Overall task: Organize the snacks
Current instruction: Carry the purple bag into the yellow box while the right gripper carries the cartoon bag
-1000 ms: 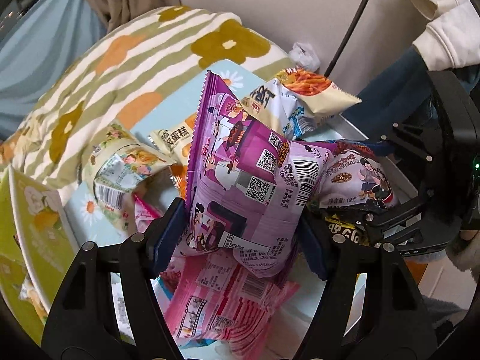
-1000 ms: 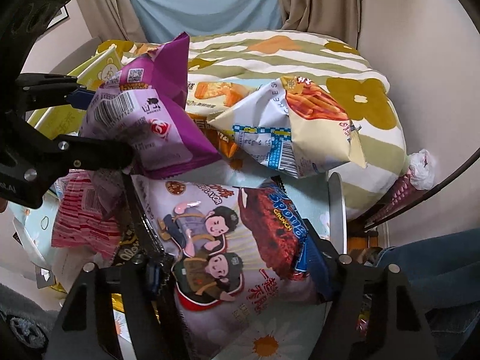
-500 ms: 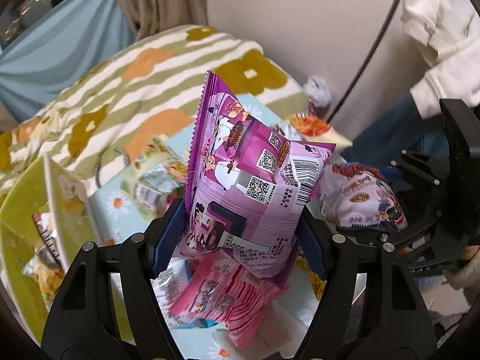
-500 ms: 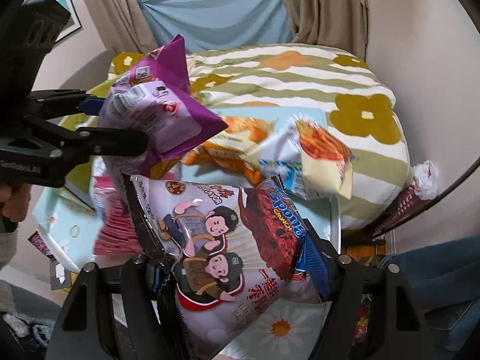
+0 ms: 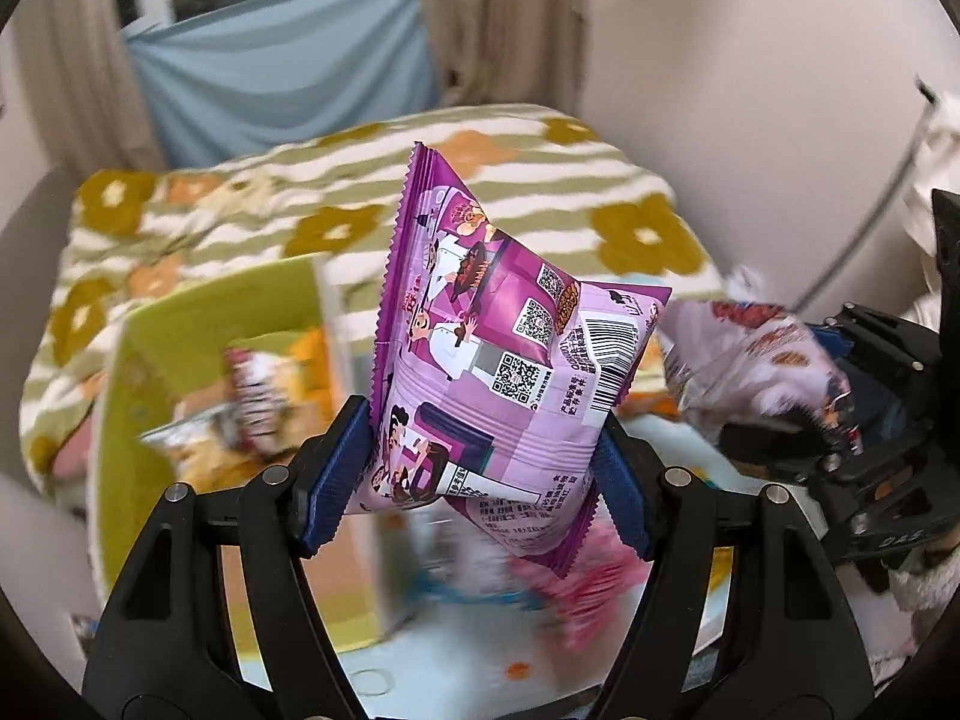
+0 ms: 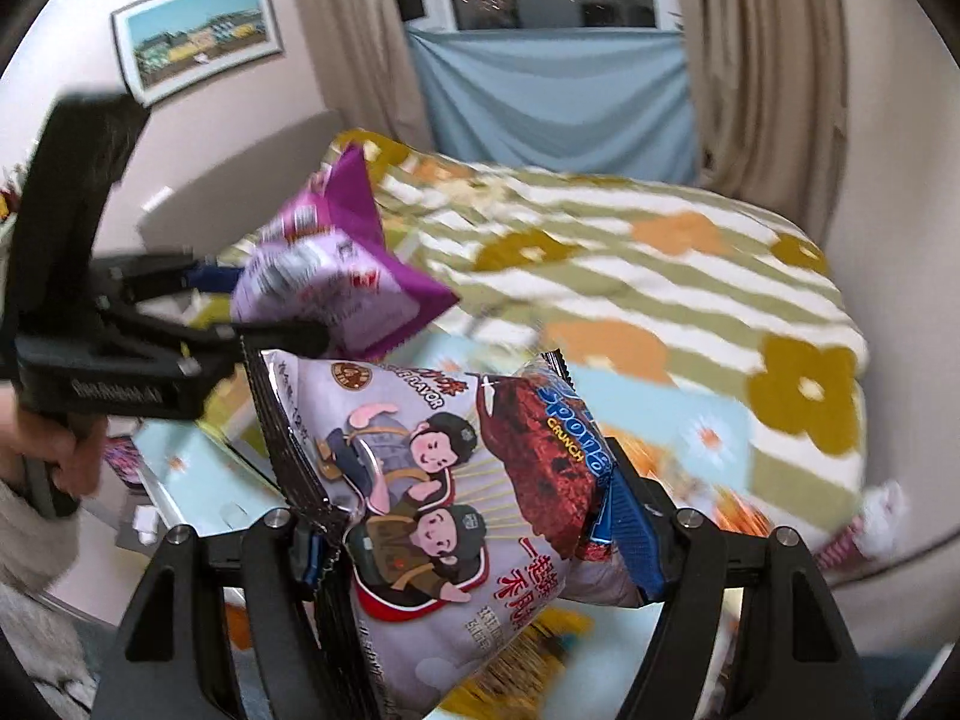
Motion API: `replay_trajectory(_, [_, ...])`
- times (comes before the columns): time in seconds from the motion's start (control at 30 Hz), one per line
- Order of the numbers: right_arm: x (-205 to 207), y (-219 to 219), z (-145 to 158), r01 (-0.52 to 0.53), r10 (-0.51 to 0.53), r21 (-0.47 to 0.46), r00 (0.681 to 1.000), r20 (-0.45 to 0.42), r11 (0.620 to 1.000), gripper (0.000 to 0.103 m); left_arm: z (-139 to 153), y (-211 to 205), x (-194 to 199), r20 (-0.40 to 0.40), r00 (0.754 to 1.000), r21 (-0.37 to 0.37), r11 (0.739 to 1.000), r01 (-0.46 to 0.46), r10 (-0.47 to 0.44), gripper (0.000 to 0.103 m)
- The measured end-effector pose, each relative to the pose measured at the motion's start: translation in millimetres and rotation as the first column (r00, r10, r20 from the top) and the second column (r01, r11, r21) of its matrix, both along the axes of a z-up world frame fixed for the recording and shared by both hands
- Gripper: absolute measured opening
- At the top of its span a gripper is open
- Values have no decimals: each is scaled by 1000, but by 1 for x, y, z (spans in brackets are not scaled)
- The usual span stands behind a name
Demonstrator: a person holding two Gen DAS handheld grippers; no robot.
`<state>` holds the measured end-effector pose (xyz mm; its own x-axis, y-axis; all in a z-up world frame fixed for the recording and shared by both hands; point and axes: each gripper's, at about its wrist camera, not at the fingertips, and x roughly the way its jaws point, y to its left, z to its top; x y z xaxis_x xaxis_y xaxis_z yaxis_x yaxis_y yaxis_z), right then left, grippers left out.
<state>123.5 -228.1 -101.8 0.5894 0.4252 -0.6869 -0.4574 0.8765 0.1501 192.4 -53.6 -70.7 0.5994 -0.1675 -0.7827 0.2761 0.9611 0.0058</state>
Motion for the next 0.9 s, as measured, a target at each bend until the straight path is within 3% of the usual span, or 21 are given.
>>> replay_trajectory(0.17, [21, 64, 24, -45, 45, 32, 999, 23, 998, 70, 6, 71, 7, -9, 996, 20, 996, -88, 89, 71])
replay_trajectory(0.33, [44, 128, 30, -54, 54, 65, 998, -13, 996, 70, -3, 145, 15, -45, 988, 19, 989, -148, 149, 71])
replay_trajectory(0.6, [76, 204, 11, -2, 18, 115, 990, -139, 993, 70, -51, 224, 32, -141, 977, 27, 987, -161, 163, 72])
replay_trajectory(0.73, [85, 227, -1, 54, -32, 110, 982, -186, 992, 70, -76, 233, 42, -184, 973, 25, 990, -138, 140, 73])
replay_trajectory(0.87, [90, 235, -11, 111, -80, 122, 968, -236, 986, 70, -88, 231, 45, -189, 975, 8, 993, -120, 119, 101])
replay_trajectory(0.9, [92, 238, -13, 120, -87, 122, 966, -244, 985, 70, -88, 232, 44, -183, 976, 4, 993, -122, 120, 103])
